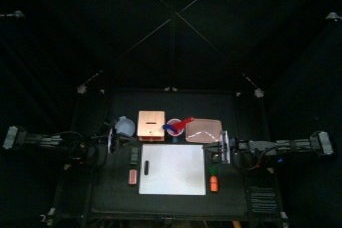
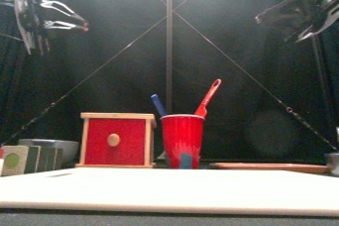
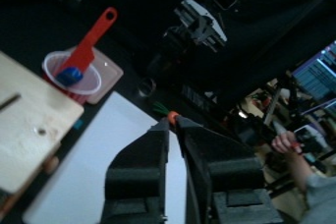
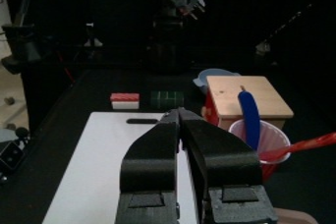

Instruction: Place sushi roll on cutting board

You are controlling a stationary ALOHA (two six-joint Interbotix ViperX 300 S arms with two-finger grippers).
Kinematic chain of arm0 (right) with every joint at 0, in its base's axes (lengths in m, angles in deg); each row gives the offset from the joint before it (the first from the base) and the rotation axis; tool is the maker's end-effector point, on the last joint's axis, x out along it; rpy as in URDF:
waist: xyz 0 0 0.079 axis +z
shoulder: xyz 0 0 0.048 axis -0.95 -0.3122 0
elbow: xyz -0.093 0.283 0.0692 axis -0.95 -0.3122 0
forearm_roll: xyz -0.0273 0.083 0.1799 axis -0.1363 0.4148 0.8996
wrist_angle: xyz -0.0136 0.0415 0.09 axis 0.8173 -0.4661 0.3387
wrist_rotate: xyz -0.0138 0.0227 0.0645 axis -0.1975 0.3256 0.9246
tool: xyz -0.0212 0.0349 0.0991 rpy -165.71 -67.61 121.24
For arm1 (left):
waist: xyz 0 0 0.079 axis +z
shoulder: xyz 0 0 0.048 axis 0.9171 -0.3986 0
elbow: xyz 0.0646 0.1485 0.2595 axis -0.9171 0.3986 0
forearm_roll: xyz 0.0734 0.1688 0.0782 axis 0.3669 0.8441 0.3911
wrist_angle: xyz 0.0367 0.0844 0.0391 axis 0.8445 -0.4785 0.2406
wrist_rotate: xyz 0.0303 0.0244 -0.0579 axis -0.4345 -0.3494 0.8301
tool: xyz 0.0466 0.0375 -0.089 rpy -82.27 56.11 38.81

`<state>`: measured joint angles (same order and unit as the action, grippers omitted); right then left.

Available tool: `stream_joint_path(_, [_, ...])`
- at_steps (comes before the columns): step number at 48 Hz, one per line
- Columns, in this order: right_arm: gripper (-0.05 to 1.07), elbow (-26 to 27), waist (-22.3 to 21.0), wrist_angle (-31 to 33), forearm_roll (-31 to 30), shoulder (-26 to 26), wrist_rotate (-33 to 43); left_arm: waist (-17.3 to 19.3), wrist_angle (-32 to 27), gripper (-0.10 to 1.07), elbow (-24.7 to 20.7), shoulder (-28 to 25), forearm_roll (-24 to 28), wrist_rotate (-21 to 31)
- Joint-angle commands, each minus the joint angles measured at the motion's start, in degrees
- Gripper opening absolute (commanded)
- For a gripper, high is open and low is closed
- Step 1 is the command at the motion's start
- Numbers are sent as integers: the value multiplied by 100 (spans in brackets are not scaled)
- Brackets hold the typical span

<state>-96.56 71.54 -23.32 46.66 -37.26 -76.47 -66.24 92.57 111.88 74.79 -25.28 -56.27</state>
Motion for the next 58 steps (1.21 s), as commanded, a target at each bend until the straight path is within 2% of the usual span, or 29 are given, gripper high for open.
stream_joint_path(1, [1,35,9,-44,0,-53,9,53,-176,69,-114,-88,-457,-18])
stream_joint_path(4, [1,9,9,-44,0,-70,18,97,-343,77,-132,-149,-686,-18])
stream_joint_path(9, [1,-18,9,-44,0,-70,18,246,-606,87,-158,-272,-747,-18])
stream_joint_path(16, [1,-35,9,-44,0,-70,18,606,-1134,95,-202,-545,-765,-9])
stream_joint_path(26, [1,-62,18,-44,18,-70,26,1169,-1890,95,-237,-853,-703,-9])
stream_joint_path(42, [1,-26,26,-44,62,-70,26,2575,-3155,94,-202,-844,-167,26])
stream_joint_path(50, [1,18,-18,-44,62,-79,26,2672,-3612,94,-229,-879,-88,404])
stream_joint_path(58, [1,62,-26,-44,62,-114,26,2681,-3841,94,-220,-879,483,1090])
